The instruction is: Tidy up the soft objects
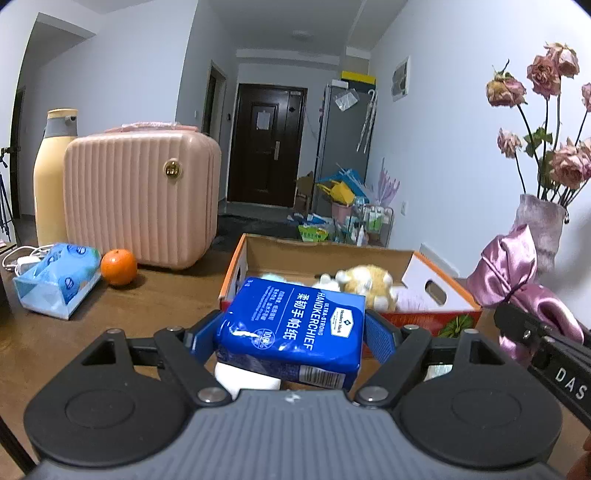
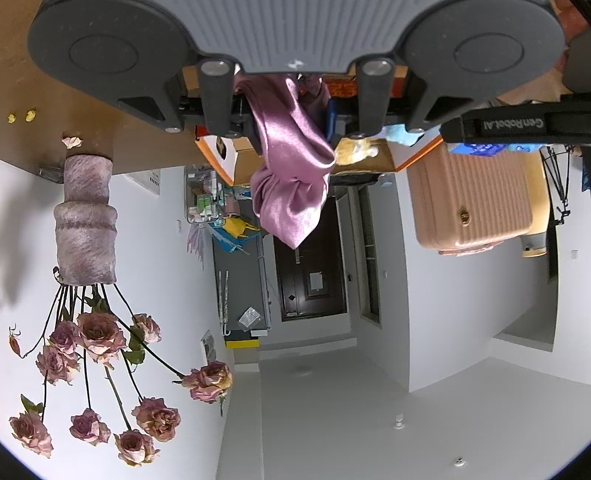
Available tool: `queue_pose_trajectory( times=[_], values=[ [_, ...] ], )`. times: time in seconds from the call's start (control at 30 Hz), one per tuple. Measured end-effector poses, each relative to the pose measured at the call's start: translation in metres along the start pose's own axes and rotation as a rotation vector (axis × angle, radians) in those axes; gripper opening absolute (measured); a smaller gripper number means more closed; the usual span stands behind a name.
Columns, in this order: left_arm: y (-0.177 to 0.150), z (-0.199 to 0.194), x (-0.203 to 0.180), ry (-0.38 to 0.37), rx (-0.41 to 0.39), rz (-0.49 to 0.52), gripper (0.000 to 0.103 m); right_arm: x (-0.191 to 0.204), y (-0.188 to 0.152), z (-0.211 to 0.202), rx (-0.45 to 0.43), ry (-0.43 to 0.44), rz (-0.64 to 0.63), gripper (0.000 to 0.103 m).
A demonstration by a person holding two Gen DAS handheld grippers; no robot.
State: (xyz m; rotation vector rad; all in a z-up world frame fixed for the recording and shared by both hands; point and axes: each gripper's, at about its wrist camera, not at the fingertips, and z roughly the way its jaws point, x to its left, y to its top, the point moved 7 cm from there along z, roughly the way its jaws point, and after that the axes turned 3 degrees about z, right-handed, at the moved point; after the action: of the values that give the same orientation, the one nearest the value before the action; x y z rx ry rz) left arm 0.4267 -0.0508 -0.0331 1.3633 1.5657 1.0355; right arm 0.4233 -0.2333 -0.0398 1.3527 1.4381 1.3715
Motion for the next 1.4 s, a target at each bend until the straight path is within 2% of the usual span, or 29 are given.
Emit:
queue_pose_trajectory(
  times=[0.43, 0.97, 1.4],
  values=[
    [0.022, 0.031, -0.014, -0.002, -0.035, -0.015, 0.081, -0.005, 0.016, 0.038, 0.002, 0.016, -0.024, 0.030],
    [0.039, 0.075, -0.017, -0.002, -0.029, -0.050, 0.081, -0.011, 0.029, 0.084, -0.001, 0.010, -0.042, 0.030],
    [0.053, 0.108, -0.021, 0.009, -0.033, -0.056, 0.081, -0.019, 0.037, 0.128, 0.043, 0.002, -0.066, 0.030]
  ],
)
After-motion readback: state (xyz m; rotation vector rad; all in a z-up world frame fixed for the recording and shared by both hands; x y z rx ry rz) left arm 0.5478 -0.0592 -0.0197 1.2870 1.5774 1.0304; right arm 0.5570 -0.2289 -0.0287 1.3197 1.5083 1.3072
